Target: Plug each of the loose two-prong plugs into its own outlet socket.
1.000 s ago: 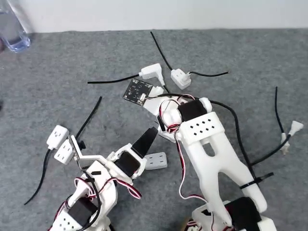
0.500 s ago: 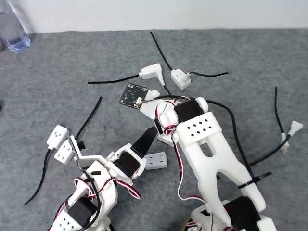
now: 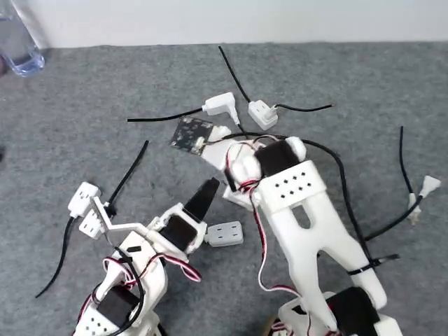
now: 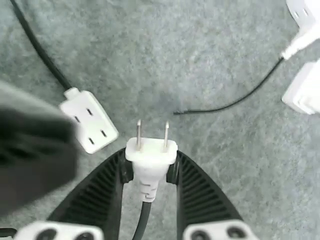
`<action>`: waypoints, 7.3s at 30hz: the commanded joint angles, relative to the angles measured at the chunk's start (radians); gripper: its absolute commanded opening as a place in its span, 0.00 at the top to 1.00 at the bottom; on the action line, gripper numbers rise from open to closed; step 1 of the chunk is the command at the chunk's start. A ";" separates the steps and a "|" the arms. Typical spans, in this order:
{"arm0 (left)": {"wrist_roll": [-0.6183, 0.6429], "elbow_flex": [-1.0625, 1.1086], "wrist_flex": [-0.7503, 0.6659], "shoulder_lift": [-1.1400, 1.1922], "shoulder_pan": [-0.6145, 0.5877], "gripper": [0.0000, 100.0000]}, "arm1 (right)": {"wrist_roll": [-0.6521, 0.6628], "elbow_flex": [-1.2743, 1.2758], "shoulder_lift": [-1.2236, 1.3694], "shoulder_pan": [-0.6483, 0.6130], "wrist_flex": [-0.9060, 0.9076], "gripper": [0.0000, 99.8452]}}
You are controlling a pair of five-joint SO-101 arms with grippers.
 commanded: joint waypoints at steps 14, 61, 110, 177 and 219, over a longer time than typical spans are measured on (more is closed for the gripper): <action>0.003 -0.027 -0.014 -0.011 0.002 0.96 | 0.014 -0.068 -0.018 -0.044 0.033 0.99; 0.005 0.012 0.087 -0.002 0.041 0.96 | -0.049 -0.233 -0.147 -0.194 0.269 0.99; 0.005 0.012 0.157 -0.006 0.127 0.96 | -0.051 -0.315 -0.147 -0.188 0.277 0.99; -0.002 -0.004 -0.026 -0.009 -0.198 0.96 | -0.005 -0.338 -0.134 -0.085 0.300 0.99; -0.137 0.015 0.489 -0.009 -1.111 0.96 | 0.436 0.140 0.079 -0.193 0.005 0.99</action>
